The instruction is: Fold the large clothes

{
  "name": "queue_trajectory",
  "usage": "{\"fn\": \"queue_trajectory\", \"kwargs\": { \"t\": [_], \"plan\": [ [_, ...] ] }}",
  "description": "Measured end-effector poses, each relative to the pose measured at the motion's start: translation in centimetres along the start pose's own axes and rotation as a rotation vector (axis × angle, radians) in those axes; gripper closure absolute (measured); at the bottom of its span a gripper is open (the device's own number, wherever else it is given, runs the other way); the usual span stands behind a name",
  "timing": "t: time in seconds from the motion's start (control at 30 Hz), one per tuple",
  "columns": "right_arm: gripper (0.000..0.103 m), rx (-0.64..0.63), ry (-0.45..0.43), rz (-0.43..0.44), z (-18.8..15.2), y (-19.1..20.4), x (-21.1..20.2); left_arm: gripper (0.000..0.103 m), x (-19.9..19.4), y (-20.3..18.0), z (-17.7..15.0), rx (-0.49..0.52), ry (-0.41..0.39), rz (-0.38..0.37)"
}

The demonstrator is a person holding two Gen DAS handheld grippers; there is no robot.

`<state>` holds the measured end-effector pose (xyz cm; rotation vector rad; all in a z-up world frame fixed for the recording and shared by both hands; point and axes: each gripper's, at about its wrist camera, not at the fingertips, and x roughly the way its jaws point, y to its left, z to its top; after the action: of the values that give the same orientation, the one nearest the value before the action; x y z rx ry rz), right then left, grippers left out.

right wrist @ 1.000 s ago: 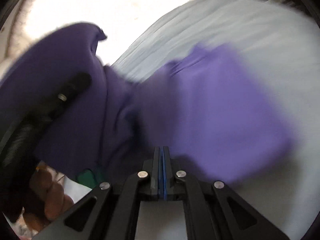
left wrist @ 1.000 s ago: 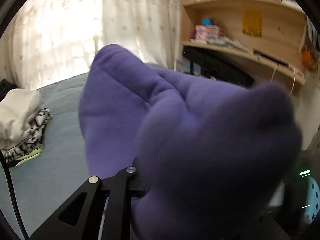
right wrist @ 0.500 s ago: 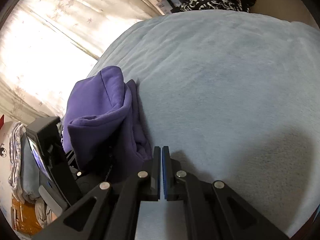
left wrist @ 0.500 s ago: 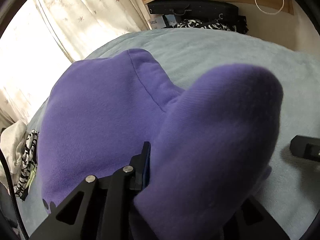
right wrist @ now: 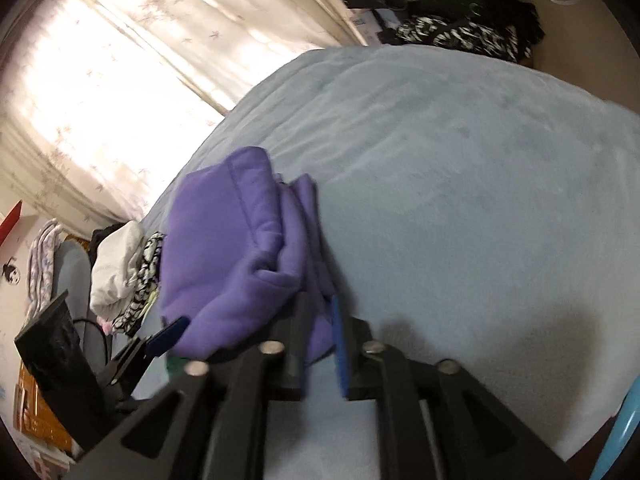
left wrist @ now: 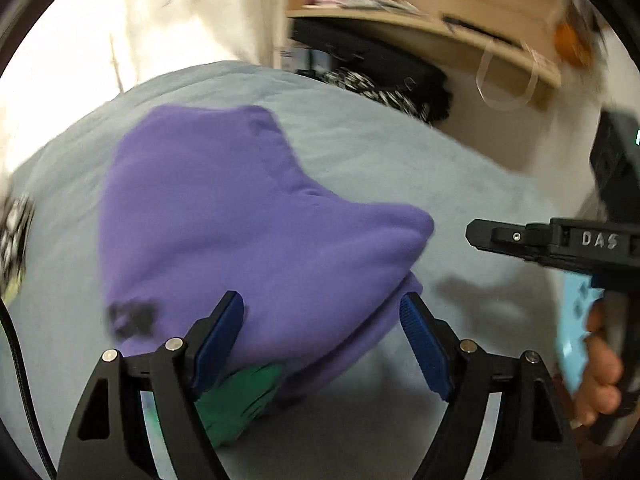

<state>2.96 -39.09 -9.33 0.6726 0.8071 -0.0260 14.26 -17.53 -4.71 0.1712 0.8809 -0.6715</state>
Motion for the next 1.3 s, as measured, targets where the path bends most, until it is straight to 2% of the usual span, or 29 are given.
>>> {"fn": "queue_trajectory", "kwargs": {
  "t": [0.03,0.07,0.13,0.2,0.27,0.33,0.4,0.5,0.53,0.57,0.6,0.67,0.73,0.83,0.9,1.1,1.17,1.2,1.3],
  "plan": [
    [0.069,-0.019,-0.005,0.005,0.4,0.5,-0.1,0.024,-0.8,1.0,0.2,-0.039,-0.009,0.002],
    [0.061,-0.039,-0.016,0.016,0.8,1.1,-0.2,0.024,-2.3,2.3,-0.2,-0.098,-0.021,0.010],
    [0.059,-0.085,-0.040,0.044,1.4,2.5,-0.3,0.024,-3.2,5.5,0.3,-0.210,-0.024,0.031],
    [0.059,-0.127,-0.023,0.060,2.2,4.0,0.6,0.024,-3.9,7.8,-0.3,-0.299,-0.009,0.042],
    [0.059,-0.150,-0.006,0.069,2.6,5.0,1.8,0.024,-3.2,9.7,-0.2,-0.372,0.022,0.050],
    [0.059,-0.169,0.008,0.046,2.9,5.8,3.1,0.024,-2.0,10.3,-0.2,-0.403,0.049,0.035],
    [0.059,-0.196,0.036,0.022,3.0,6.3,4.9,0.024,-1.3,10.2,-0.4,-0.391,0.072,0.067],
    [0.060,-0.209,0.101,-0.020,2.6,5.9,7.6,0.024,0.4,9.3,-0.3,-0.323,0.100,0.160],
    [0.067,-0.215,0.127,-0.041,2.3,5.6,8.6,0.024,1.2,9.0,-0.4,-0.299,0.122,0.205],
    [0.088,-0.222,0.145,-0.057,1.9,5.2,9.3,0.022,1.7,8.9,-0.5,-0.290,0.134,0.221],
    [0.092,-0.215,0.169,-0.066,1.5,4.6,9.9,0.019,2.3,8.9,-0.6,-0.294,0.138,0.224],
    [0.093,-0.169,0.172,-0.049,0.8,3.4,9.6,0.016,2.1,9.3,-1.4,-0.330,0.135,0.199],
    [0.093,-0.145,0.157,-0.033,0.1,2.4,9.0,0.013,2.5,9.8,-2.0,-0.350,0.134,0.172],
    [0.094,-0.100,0.184,-0.020,-1.3,0.7,10.4,0.009,3.4,10.7,-2.9,-0.395,0.146,0.119],
    [0.093,-0.121,0.182,-0.017,-1.2,1.0,10.0,0.009,3.3,11.0,-3.1,-0.421,0.132,0.110],
    [0.084,-0.097,0.201,0.047,0.4,1.4,8.0,0.009,1.1,10.3,-2.6,-0.383,0.084,0.179],
    [0.070,-0.082,0.200,0.065,0.8,1.2,7.4,0.009,-0.3,9.4,-1.9,-0.344,0.039,0.202],
    [0.067,-0.081,0.193,0.059,1.0,1.1,7.1,0.009,-0.8,9.1,-1.3,-0.325,0.015,0.209],
    [0.066,-0.095,0.132,0.069,2.2,1.2,6.3,0.009,-2.0,8.6,1.4,-0.267,-0.052,0.220]
  ]
}}
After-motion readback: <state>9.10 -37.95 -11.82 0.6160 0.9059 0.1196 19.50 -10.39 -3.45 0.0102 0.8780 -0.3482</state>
